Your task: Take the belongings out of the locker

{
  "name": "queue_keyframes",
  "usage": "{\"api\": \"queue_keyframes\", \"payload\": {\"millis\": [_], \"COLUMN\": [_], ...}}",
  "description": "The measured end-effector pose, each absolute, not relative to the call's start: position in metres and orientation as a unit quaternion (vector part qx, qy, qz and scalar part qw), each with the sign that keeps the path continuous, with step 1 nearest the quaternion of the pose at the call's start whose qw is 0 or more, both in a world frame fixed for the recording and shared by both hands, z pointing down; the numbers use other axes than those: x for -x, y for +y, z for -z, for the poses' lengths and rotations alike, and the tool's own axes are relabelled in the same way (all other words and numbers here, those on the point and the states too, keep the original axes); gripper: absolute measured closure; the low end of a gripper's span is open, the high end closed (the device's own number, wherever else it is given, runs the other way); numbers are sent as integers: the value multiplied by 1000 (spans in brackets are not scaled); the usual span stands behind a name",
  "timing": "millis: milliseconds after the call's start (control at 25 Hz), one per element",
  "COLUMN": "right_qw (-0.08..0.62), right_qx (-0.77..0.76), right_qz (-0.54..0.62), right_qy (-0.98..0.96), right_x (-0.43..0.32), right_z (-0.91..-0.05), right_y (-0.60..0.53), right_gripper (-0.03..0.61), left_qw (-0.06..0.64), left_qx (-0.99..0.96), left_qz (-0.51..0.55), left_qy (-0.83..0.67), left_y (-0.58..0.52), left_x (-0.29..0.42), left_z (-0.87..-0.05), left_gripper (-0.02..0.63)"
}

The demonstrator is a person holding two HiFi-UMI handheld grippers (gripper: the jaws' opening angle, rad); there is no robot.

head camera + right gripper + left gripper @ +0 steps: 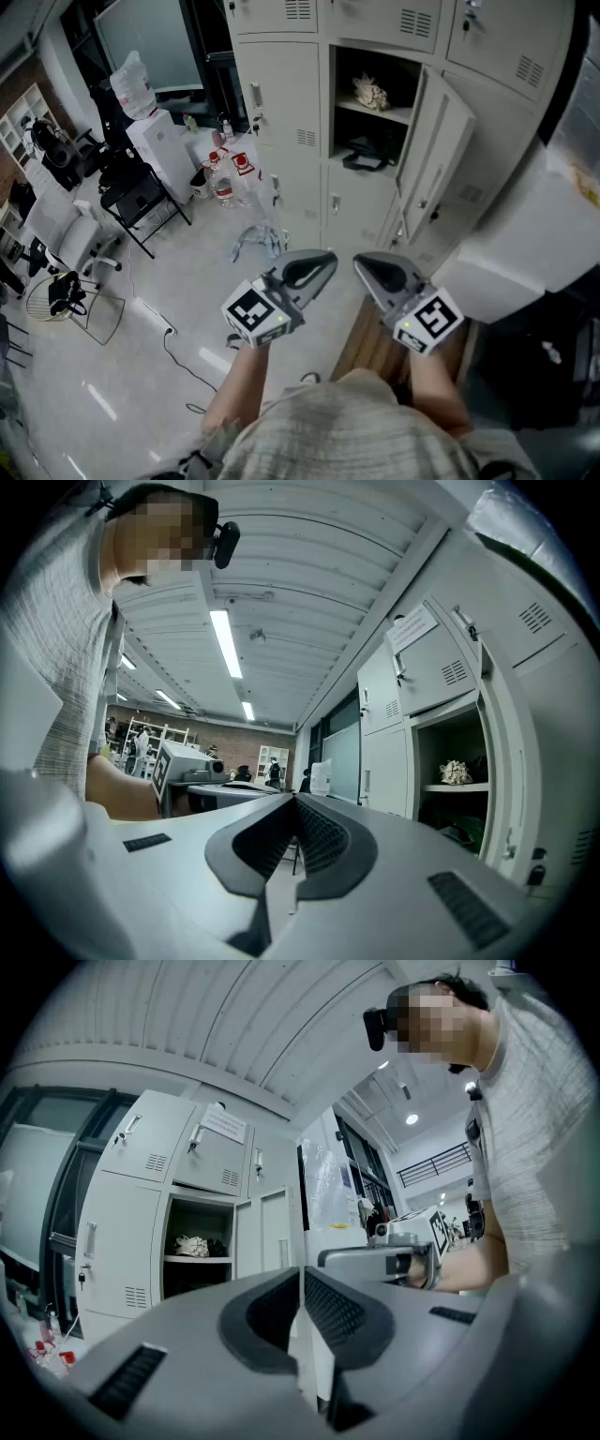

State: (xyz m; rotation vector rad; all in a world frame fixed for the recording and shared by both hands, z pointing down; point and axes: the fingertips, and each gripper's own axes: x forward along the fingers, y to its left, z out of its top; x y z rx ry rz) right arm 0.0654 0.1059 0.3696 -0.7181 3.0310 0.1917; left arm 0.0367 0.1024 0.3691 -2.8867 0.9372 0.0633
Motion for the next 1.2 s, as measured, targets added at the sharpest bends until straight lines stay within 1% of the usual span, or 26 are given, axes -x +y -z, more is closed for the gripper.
{"api": "queue_keyframes", "payload": {"millis": [200,720,960,1200], "right_qw": [9,-14,22,7], "right_qx": [232,233,248,269], "right_qz": [-58,-61,-56,-53], "right_qy": [971,971,967,962], "right_x": [-61,-31,-18,-13], "right_z": [-370,-371,-364,-364], "right_y": [102,92,84,72], "right_gripper": [578,577,577,577], "left_qw": [46,51,52,44], "left_qx": [950,954,952,954], "left_qz": [-5,-14,-6,-16], "left_qy": [308,296,301,297], "left_y": [97,82,76,66], "left_x": [-31,-8,16,20], "left_z": [-374,-371,-373,-373], "left_gripper": [607,607,607,607]}}
